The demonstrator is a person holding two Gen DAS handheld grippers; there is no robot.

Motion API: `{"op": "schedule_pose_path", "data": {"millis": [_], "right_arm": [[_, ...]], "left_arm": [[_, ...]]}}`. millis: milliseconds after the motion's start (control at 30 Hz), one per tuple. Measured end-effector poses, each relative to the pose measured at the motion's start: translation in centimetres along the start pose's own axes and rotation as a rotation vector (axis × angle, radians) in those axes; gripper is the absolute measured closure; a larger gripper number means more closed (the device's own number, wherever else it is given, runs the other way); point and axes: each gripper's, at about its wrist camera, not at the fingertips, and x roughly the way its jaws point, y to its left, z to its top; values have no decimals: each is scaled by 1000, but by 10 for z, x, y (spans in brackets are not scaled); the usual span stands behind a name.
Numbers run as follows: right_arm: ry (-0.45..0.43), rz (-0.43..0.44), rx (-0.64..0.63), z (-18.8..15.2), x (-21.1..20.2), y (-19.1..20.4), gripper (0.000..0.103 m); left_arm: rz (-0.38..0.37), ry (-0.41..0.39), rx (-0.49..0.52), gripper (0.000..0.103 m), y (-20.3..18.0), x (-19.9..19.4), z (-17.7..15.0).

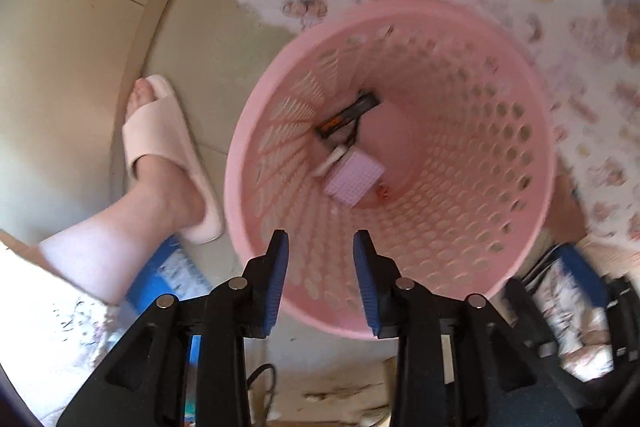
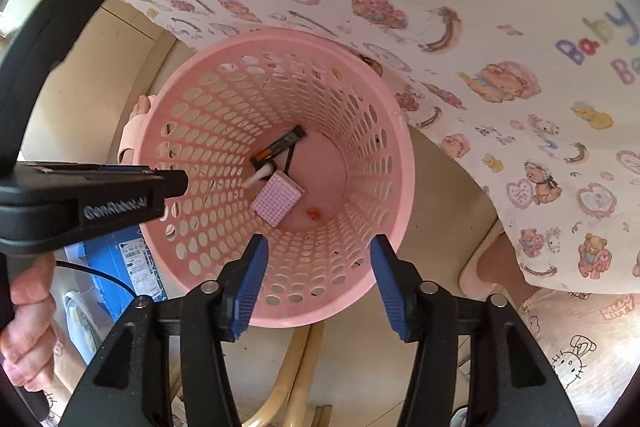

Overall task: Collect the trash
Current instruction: 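Carry tube and roll over the pink wastebasket and open both grippers, then raise both grippers back over the table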

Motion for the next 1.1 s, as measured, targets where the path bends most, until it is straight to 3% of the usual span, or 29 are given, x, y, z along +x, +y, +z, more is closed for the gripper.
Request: {"op": "schedule_pose_path", "data": {"millis": [167,267,400,500,633,800,933,1000,1100], "right_arm": [[-15,-31,1,2,-10,-1,46],[-34,-27,-7,2,-18,-1,42],[-35,-27,-18,-2,-21,2,41],[-26,-62,-36,-5,-16,7,41],[-21,-120,-44,-8,-11,8,41],[-72,-144,-54,-10,-17,9,41],[-174,-143,-91,-16,-44,13,41],[-256,-144,-122,-20,-67,17,41],[-396,-123,-159,-27,-108,21,41]], "left_arm": [[145,96,68,71,-2,6,-11],[159,122,51,72,4,-6,-14],[196,90,91,71,-2,-39,-15],[156,65,114,68,-2,-64,-12],[163,36,123,67,0,-91,-6],[91,6,135,67,0,-116,3],[18,-61,144,67,6,-138,-9],[-41,-106,161,67,10,-154,-18],[-70,-214,145,67,17,-182,-27]]}}
